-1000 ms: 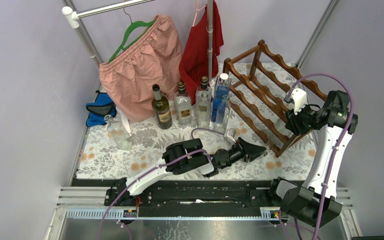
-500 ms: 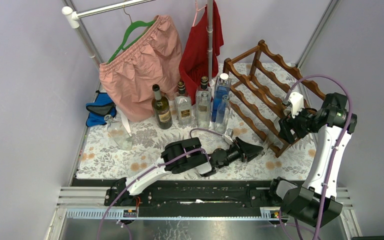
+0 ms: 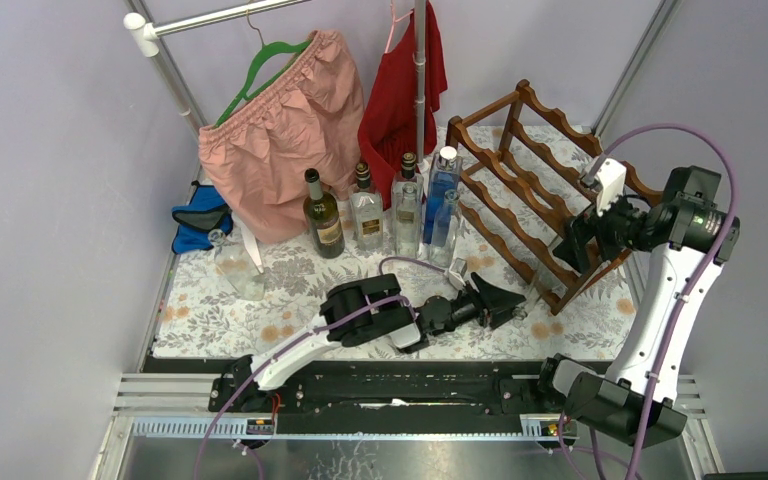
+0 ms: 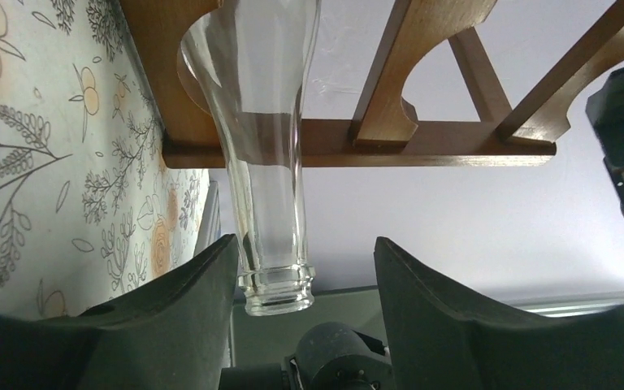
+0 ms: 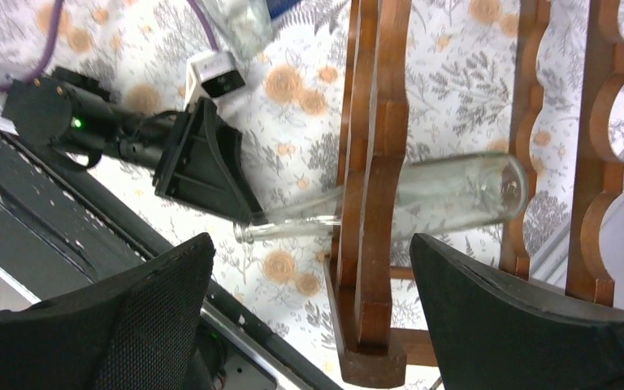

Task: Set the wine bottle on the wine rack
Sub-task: Adjust the wine bottle in the wine rack.

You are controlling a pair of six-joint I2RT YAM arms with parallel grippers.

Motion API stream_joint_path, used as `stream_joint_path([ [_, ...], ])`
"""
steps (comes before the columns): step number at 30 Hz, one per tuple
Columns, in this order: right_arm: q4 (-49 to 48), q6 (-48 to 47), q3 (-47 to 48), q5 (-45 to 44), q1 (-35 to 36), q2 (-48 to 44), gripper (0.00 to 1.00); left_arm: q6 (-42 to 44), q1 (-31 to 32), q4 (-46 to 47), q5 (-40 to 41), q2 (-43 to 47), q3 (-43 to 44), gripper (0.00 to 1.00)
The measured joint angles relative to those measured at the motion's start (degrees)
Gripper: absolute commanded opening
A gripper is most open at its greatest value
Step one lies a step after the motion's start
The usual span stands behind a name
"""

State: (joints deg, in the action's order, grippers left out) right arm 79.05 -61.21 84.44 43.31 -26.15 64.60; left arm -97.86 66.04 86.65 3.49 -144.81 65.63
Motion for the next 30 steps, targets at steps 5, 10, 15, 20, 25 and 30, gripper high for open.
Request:
stream_joint_path([
  [5, -0.4, 4.9, 4.0, 3.3, 0.0, 1.8, 0.98, 1.2, -0.2, 1.6, -0.8, 0.6, -1.9, 0.71],
  [10, -4.5, 12.9, 4.8, 3.8, 0.0, 2.3, 0.98, 3.4, -0.3, 2.3, -1.2, 2.1, -5.3, 0.72],
  [15, -13.1, 24.4, 4.7, 0.5, 0.0, 3.2, 0.96, 5.7, -0.3, 2.3, -1.8, 3.8, -8.5, 0.74],
  [20, -19.4, 31.5, 3.9, -2.8, 0.0, 5.5, 0.96, 7.3, -0.3, 1.9, -2.1, 6.7, -12.9, 0.73],
  [25, -21.7, 34.5, 2.4, -4.4, 0.0, 6.1, 0.95, 11.6, 0.2, -1.5, -2.0, 11.6, -18.2, 0.72],
  [30, -21.7, 34.5, 2.4, -4.7, 0.0, 6.2, 0.95, 20.5, 2.7, -6.9, 0.4, 16.1, -20.6, 0.71],
])
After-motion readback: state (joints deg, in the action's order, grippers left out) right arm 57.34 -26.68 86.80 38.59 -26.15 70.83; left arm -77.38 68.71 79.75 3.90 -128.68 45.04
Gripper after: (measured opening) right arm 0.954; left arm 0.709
